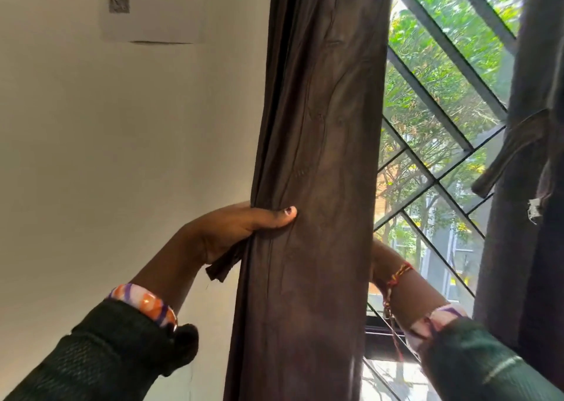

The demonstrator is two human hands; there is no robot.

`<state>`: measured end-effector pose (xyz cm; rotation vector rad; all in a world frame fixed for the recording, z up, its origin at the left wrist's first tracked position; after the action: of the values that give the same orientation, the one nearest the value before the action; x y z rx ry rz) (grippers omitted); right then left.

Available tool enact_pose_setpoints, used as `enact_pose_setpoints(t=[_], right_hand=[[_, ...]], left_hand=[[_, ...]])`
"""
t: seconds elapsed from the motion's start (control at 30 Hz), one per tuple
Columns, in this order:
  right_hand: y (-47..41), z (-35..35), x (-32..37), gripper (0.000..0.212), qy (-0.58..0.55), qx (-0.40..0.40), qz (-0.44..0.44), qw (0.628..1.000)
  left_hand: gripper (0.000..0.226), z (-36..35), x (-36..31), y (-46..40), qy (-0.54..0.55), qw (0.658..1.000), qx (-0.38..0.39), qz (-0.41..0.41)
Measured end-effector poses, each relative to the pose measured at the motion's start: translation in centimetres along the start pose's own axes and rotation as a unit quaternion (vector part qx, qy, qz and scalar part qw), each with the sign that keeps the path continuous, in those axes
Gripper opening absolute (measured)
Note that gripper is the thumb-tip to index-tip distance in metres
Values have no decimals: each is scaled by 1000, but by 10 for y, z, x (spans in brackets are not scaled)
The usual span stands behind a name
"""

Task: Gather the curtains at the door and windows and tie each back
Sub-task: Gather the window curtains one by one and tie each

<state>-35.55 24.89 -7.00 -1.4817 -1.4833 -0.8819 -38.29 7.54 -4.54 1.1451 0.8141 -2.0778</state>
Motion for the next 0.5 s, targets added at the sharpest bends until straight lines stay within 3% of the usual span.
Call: enact_pose_setpoints(t=[0.07, 0.13, 0.23, 0.27, 0.37, 0.43, 0.5], right_hand=[[1, 0, -6, 41, -9, 8, -1, 1000], [-2, 5, -10, 40, -13, -9, 7, 1000], [3, 1, -7, 38, -10, 26, -20, 999], [4, 1, -5, 33, 12, 35, -13, 999], [-4, 13, 8, 48, 36, -6, 61, 998], [-7, 19, 16, 23, 61, -14, 109, 992], [-5, 26, 23, 11, 130, -76, 143, 978]], left_hand=[[38, 1, -2, 0, -14, 1000, 7, 0], [33, 3, -4, 2, -11, 1000, 14, -4], [30, 5, -3, 4, 1, 1000, 18, -7], [27, 6, -2, 4, 2, 1000, 16, -6], [13, 9, 1, 3, 4, 1000, -6, 7], [12, 9, 2, -1, -4, 999, -31, 10], [17, 5, 2, -6, -38, 997, -65, 9]])
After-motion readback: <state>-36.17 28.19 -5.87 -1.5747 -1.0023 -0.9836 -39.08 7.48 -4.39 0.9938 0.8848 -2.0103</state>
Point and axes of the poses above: each hand's wrist, its own y-axis away from the middle knuckle, its own z-axis out of the back of the hand, x = y × z, the point moved 2 cm from there along -y, towards the middle knuckle, and after that the axes turned 12 degrees about -y, right-handed, at the moved point
